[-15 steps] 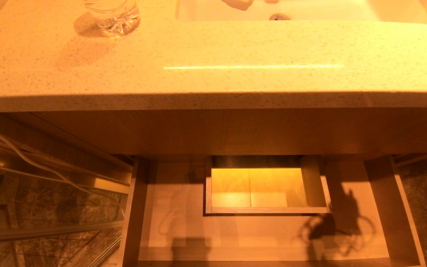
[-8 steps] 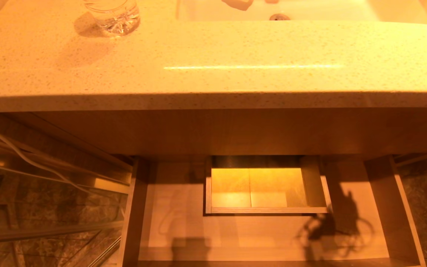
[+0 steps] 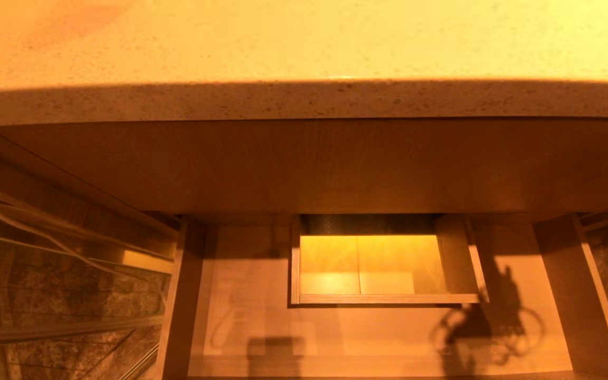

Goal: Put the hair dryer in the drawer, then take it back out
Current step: Put it into the drawer

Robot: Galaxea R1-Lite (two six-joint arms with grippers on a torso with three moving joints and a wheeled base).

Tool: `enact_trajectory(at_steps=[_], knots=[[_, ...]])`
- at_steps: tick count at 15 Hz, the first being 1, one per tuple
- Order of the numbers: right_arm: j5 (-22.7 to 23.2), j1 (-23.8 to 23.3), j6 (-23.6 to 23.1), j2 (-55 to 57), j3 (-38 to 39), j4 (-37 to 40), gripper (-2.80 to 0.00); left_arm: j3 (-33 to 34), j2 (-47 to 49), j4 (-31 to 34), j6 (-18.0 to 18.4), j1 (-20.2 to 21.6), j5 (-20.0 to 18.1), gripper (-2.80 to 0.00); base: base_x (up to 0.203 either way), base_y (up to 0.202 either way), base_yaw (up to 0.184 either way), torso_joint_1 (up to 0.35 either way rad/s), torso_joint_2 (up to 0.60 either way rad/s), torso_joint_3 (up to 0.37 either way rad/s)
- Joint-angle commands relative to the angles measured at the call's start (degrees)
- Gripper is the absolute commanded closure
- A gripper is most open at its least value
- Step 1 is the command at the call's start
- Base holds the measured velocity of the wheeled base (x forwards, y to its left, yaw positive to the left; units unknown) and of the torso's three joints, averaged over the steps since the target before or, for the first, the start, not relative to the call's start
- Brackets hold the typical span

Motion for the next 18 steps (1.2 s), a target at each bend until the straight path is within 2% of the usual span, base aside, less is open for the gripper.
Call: enact_trajectory(at_steps=[1,18], knots=[[0.0,0.0,-0.1,-0.2,-0.1,0.3,0.0,0.1,0.0,0.0,0.0,0.0,0.0,0.0,0.0,0.0,0.0,-0.028,0.13,0.1],[0.0,0.0,-0.1,-0.2,-0.2,0.1,0.0,0.1,0.0,0.0,0.0,0.0,0.0,0.0,0.0,0.0,0.0,-0.003,0.01,0.005]])
